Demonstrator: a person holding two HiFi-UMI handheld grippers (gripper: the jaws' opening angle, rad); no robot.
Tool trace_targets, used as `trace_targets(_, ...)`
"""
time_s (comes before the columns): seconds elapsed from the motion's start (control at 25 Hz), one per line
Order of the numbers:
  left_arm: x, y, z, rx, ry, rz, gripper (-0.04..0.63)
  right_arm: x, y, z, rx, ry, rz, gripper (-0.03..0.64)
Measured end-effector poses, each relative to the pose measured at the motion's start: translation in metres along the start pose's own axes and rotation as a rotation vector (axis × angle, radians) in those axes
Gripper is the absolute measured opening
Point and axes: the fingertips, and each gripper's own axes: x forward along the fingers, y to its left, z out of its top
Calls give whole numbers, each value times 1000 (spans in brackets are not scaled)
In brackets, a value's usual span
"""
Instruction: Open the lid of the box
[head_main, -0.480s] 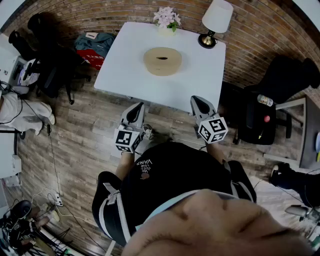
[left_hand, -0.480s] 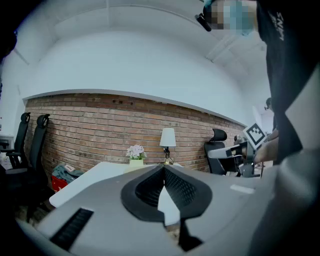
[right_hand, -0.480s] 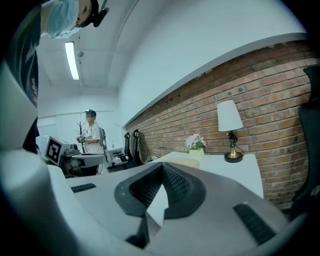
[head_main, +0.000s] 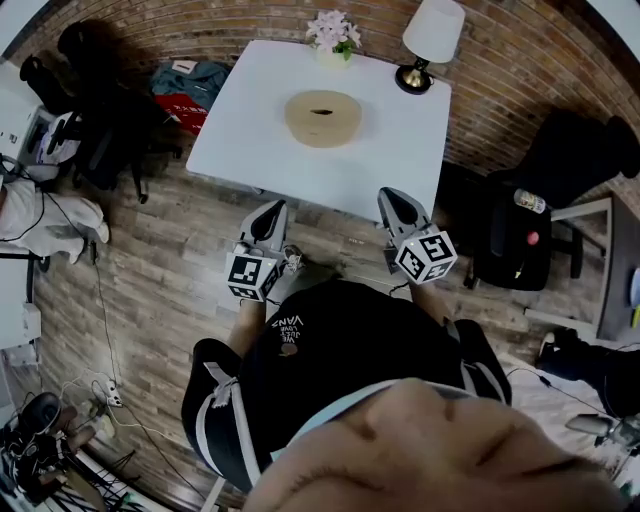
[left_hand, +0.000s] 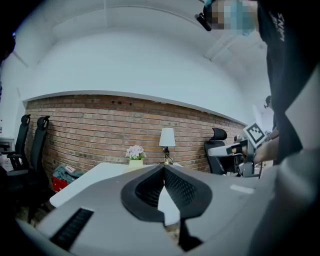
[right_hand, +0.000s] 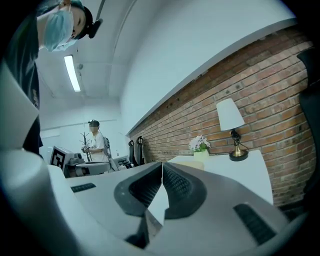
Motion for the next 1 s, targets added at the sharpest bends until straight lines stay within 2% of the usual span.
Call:
trace_targets(0.44,20,24,0,11,1,-18,11,12,-6,-3,16,4,-22,3)
trace_targets(1.0,66,103,-1,14,40,-183,11,77,-1,-4,65,-24,-182,3)
